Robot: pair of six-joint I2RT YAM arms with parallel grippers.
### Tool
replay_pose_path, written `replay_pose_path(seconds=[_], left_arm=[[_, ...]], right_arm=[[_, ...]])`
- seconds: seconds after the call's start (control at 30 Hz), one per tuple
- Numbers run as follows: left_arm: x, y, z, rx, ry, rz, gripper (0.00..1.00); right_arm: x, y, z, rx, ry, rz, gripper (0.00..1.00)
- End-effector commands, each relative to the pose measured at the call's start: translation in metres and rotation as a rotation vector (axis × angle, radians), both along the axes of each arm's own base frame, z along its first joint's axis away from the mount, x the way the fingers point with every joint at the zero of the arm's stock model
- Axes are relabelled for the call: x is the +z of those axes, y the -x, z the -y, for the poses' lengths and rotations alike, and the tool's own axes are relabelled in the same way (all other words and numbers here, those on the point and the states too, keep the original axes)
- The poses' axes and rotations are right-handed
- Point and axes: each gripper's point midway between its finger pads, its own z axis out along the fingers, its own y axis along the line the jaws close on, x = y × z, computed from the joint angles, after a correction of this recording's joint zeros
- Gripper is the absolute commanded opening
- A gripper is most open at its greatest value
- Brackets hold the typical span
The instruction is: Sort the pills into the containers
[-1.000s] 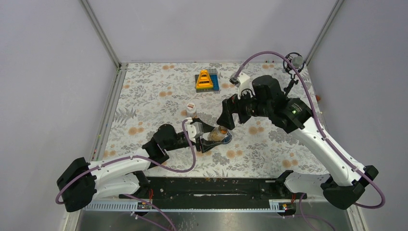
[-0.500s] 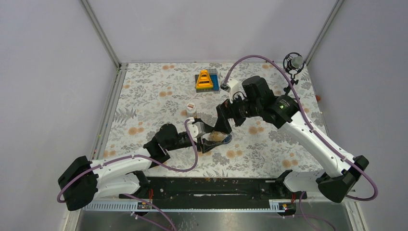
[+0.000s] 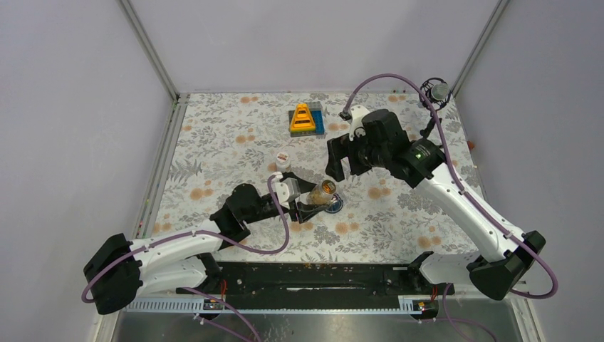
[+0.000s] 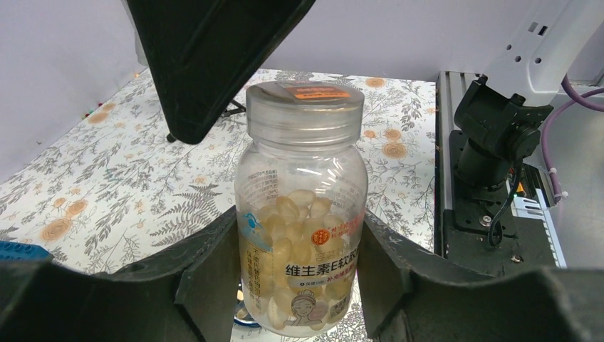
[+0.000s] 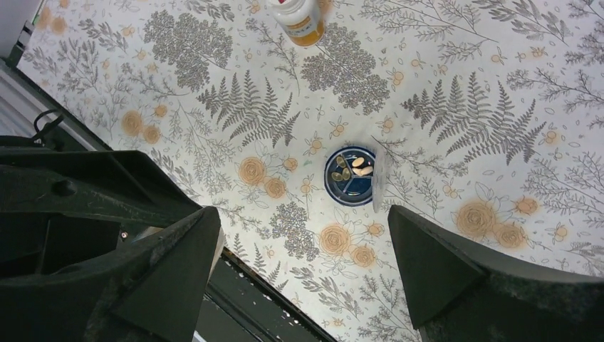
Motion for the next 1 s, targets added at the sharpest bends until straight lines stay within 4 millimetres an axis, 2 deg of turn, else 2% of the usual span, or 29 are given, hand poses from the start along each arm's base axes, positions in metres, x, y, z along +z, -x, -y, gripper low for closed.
replay_pose_path(seconds=[0.0, 0.13, 0.33, 0.4, 0.5, 0.6, 0.67, 0.87, 0.97], left_arm=[[0.03, -0.004, -0.002, 0.025, 0.086, 0.06, 0.0], [0.029, -0.005, 0.0, 0.023, 0.081, 0.058, 0.0], [0.031, -0.002, 0.006, -0.013, 0.063, 0.062, 0.0], [0.031, -0.002, 0.008, -0.025, 0.056, 0.063, 0.0], [0.031, -0.001, 0.011, -0.041, 0.043, 0.061, 0.0], [0.032, 0.0, 0.013, -0.053, 0.042, 0.066, 0.0], [0.032, -0.001, 0.014, -0.052, 0.039, 0.067, 0.0], [0.031, -0.002, 0.015, -0.049, 0.026, 0.068, 0.0], [0.031, -0.003, 0.016, -0.048, 0.023, 0.068, 0.0]], right_arm=[[0.023, 0.0, 0.008, -0.052, -0.076, 0.028, 0.96], [0.046, 0.02, -0.003, 0.092, -0.262, 0.002, 0.98], [0.044, 0.063, -0.019, 0.413, -0.337, -0.028, 0.96], [0.043, 0.07, -0.021, 0.462, -0.346, -0.025, 0.95], [0.037, 0.07, -0.018, 0.47, -0.308, -0.012, 0.88], [0.029, 0.06, -0.014, 0.415, -0.231, -0.003, 0.77], [0.027, 0.057, -0.013, 0.417, -0.197, 0.019, 0.75], [0.03, 0.063, -0.018, 0.456, -0.225, 0.043, 0.89], [0.029, 0.066, -0.019, 0.469, -0.229, 0.049, 0.9]])
